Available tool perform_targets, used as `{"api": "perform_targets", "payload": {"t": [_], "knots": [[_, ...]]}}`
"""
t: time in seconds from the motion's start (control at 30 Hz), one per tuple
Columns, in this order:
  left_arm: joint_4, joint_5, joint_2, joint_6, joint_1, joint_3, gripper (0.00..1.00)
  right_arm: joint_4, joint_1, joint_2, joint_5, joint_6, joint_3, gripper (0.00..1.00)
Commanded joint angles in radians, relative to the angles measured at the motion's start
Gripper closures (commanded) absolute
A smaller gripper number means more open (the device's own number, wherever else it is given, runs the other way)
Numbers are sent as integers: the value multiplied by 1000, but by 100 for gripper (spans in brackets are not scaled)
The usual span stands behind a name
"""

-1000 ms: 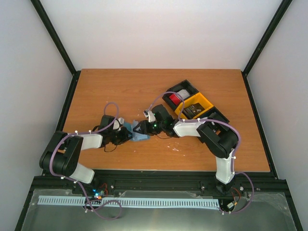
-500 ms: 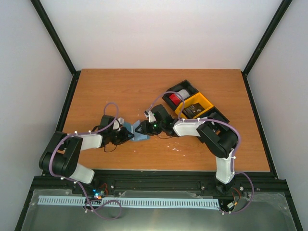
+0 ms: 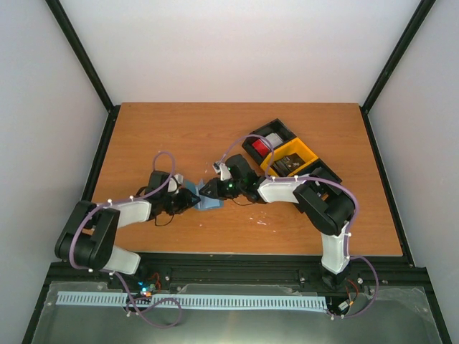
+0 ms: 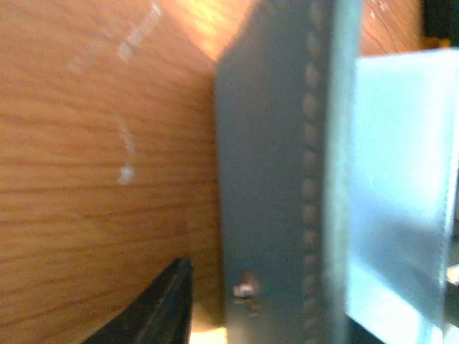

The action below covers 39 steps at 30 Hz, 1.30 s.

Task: Put the credit cards into the card holder
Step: Open the card holder at the center of the board.

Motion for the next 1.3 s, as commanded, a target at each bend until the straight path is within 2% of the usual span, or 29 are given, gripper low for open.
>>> {"api": "perform_targets", "payload": {"t": [0.0,0.13,0.27,0.43,0.57,0.73,0.83,0.93,1.03,1.27], "knots": [[-125,-136,-74,-13,-5,22,60,15,-4,14,-4,-1,6,78],[-209,-251,-189,-52,-5,18,49,-4,-4,31,1,-12,19,81],[-286,-353,-287,-85,-5,16,47,4,-3,46,-14,-12,33,82],[-267,-291,-382,-73,-5,29,49,24,-3,65,-38,-8,37,84],[-167,-200,-455,-80,-4,31,49,24,3,69,-42,-22,41,84],[-97,-176,-520,-93,-4,29,55,-3,5,69,-34,-46,55,85],[-29,-85,-501,-86,-4,33,55,4,7,72,-39,-48,60,85],[-5,2,-410,-97,-4,53,59,11,9,74,-48,-54,60,85],[-18,-20,-353,-116,-4,44,63,8,12,74,-57,-66,60,83],[9,-20,-253,-111,-2,34,58,-11,24,77,-71,-106,59,79]]}}
